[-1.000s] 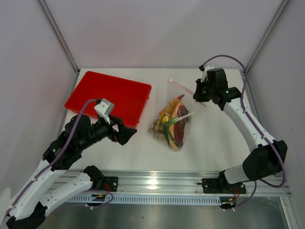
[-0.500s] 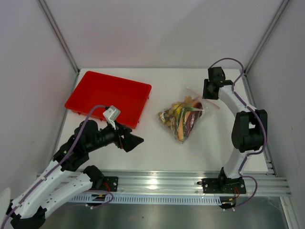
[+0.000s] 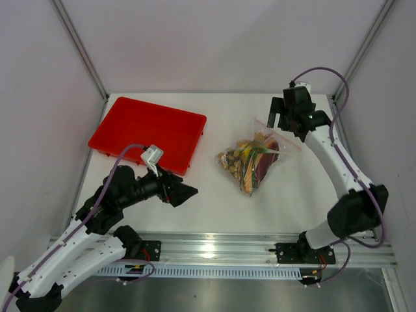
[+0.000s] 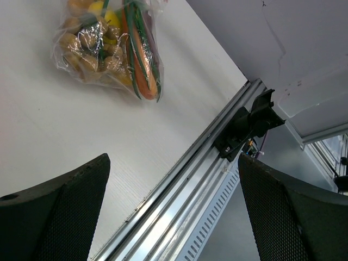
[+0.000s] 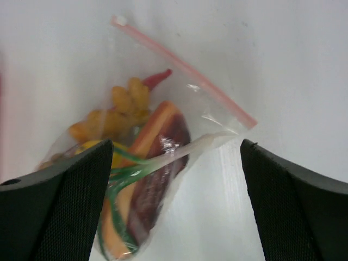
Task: Place the food in the zip-top bag and seal the zipper
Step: Reset both arms
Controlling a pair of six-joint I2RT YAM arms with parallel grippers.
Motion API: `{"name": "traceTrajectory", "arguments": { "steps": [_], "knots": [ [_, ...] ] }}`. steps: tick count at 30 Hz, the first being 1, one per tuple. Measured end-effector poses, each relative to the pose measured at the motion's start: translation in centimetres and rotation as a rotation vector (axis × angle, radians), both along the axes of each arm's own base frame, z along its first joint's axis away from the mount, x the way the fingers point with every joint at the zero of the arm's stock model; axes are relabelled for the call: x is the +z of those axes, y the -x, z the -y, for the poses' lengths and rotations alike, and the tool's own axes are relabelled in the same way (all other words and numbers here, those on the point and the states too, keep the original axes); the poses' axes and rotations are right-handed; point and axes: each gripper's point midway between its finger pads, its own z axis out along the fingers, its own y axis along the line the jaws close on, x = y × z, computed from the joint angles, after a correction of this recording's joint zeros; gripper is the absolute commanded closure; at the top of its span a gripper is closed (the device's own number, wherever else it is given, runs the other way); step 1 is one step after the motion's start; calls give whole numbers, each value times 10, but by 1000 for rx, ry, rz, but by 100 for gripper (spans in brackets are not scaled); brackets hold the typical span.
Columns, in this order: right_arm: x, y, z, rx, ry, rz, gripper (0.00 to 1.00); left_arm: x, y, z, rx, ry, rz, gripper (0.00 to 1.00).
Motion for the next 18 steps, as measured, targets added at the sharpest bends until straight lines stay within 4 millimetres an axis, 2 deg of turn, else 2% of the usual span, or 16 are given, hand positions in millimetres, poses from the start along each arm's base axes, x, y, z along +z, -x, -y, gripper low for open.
{"name": "traceTrajectory", "arguments": {
  "steps": [2,4,7,8,9,14,18],
  "knots": [
    [20,21,-18,31,-32,53,1,2,-1,1,5,7,1,0],
    [29,53,-43,89,-70,83,1,3,-4,3,11,15,2,1],
    [20,106,-85,206,-126,63,1,5,-10,5,29,25,-4,0],
    [6,134,-103,264,-139,21,1,6,-14,6,40,32,-5,0],
    [1,142,-110,264,-152,23,1,6,-16,7,46,39,-14,0],
    [-43,198,-120,286,-173,-74,1,10,-46,3,128,98,-50,0],
    [-55,212,-106,231,-212,-77,1,-8,-64,6,138,125,-125,1]
  ]
}}
